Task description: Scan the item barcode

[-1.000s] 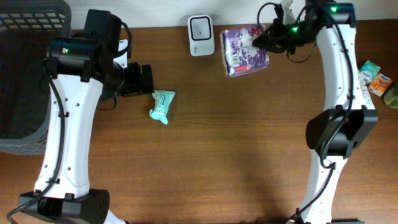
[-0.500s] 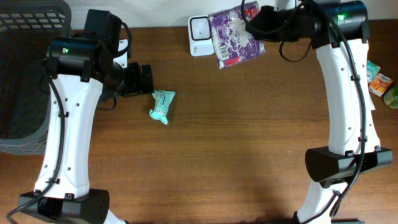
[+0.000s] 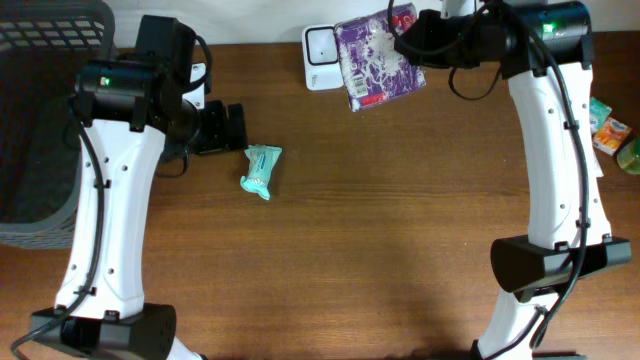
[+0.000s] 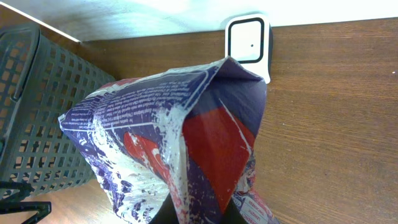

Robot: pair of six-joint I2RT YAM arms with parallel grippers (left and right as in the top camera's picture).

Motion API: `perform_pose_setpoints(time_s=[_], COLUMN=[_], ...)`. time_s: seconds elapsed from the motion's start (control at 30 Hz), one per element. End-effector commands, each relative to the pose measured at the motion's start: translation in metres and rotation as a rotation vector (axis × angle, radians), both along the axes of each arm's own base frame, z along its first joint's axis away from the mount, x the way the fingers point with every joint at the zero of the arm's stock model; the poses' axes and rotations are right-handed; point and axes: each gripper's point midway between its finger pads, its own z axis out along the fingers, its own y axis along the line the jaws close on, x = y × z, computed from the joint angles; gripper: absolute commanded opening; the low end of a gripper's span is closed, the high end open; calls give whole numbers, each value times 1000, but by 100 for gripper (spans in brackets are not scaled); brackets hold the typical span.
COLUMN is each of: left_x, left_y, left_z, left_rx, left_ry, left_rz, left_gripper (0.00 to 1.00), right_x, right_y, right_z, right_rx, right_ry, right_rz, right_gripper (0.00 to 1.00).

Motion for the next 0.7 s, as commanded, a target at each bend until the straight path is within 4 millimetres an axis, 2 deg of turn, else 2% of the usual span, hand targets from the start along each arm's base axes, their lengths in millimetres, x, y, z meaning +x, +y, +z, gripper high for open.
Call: perform_pose_setpoints(time_s=[0.0,0.07,0.17,0.27,0.3,0.33,0.37,0.43,0.5,0.57,0.6,0.63,0.67], left_x=[0,0,0,0,0,0,0,0,0,0,0,0,0], left_y=[-1,-1,-1,-1,-1,-1,-1,-1,-1,-1,-1,-1,-1], left_z=[2,2,2,2,2,2,2,2,2,2,2,2,2], left_rx=[7,7,7,7,7,7,7,7,7,7,7,7,7], left_ry=[-8,-8,-8,-8,-8,-8,-8,-8,-8,-8,-8,-8,-8], left_rz=[-17,-17,-17,-17,-17,-17,-17,-17,-17,-17,-17,-17,-17], left_gripper=[99,99,99,99,99,99,99,99,99,99,99,99,99], right_x=[-1,2,13,9,5,1,-1,-8,-9,-11,-13,-16,-18], right_y=[-3,-10,-48,-111,-123,-125,-124,-121,-109,-87,-63,-30,-4], right_z=[8,-3,-52,-120,-140,-169,-184,-230,-251,-260,-266,-273,-277], right_rx=[0,-42,-288,-739,-859,-939,-963,-1042,-1077,-1078,-1047,-965,-890], right_ry=[-21,-3,68,180,209,249,270,338,359,352,340,337,338], right_rz=[-11,-45,-210,-497,-536,-520,-506,-487,-448,-397,-349,-285,-234], right_gripper=[4,4,4,4,4,4,4,4,4,6,20,49,56])
